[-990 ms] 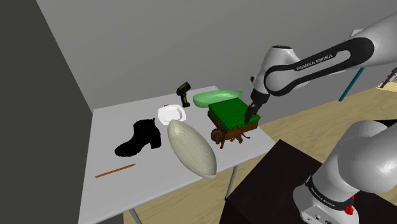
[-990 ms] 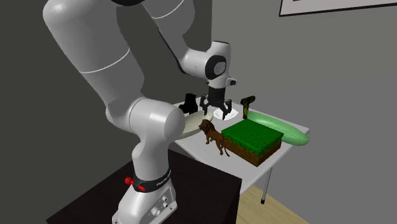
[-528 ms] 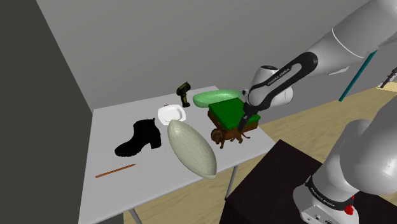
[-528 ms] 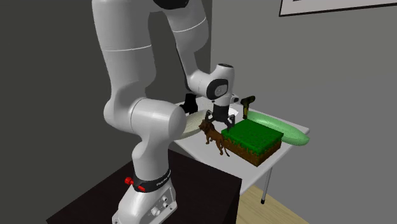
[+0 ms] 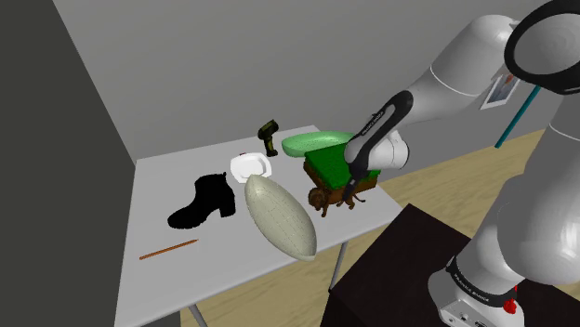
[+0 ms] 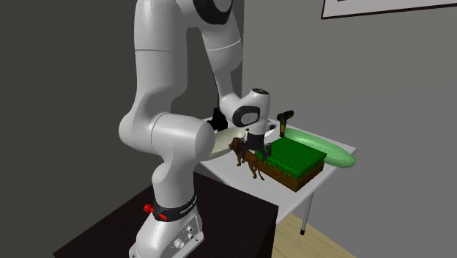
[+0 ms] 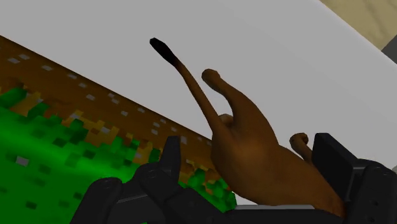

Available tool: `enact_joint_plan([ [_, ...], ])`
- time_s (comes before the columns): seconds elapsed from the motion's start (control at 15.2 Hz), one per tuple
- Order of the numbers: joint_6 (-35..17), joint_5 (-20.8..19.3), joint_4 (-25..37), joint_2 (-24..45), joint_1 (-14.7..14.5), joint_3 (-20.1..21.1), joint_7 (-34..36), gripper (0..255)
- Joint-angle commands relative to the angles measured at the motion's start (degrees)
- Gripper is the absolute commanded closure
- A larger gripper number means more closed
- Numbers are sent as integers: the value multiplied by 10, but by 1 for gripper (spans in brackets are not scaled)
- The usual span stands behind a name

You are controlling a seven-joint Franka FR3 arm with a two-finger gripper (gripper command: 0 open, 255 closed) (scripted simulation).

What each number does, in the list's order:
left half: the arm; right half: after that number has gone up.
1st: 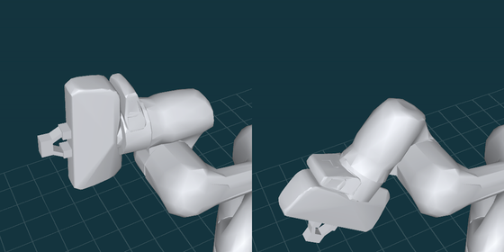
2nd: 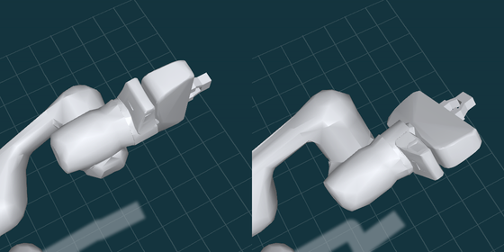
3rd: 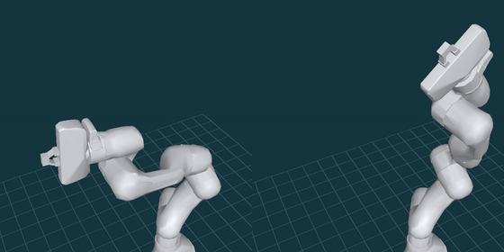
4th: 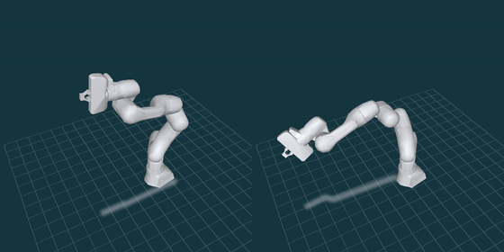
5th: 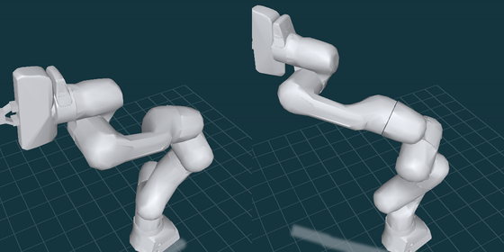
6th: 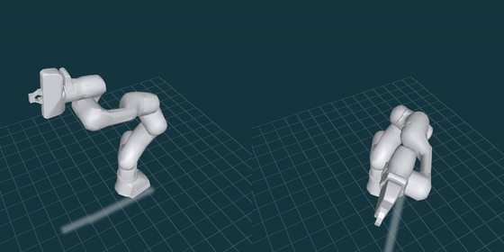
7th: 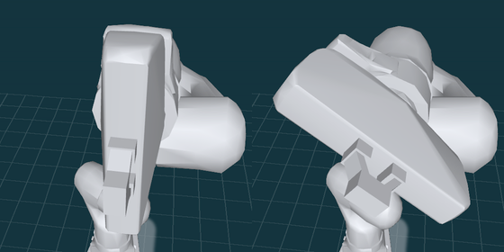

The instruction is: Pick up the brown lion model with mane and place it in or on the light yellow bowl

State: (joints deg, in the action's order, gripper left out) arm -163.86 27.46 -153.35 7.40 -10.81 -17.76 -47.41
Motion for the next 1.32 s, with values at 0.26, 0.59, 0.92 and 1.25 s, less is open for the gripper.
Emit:
enact_joint_plan([
  [0.26,-16,49,9,28,11,23,-36,0],
  [0.59,-16,48,9,28,11,23,-36,255],
  [0.92,-17,49,9,28,11,23,-36,255],
  [1.25,-10,30,6,18,5,13,-21,255],
])
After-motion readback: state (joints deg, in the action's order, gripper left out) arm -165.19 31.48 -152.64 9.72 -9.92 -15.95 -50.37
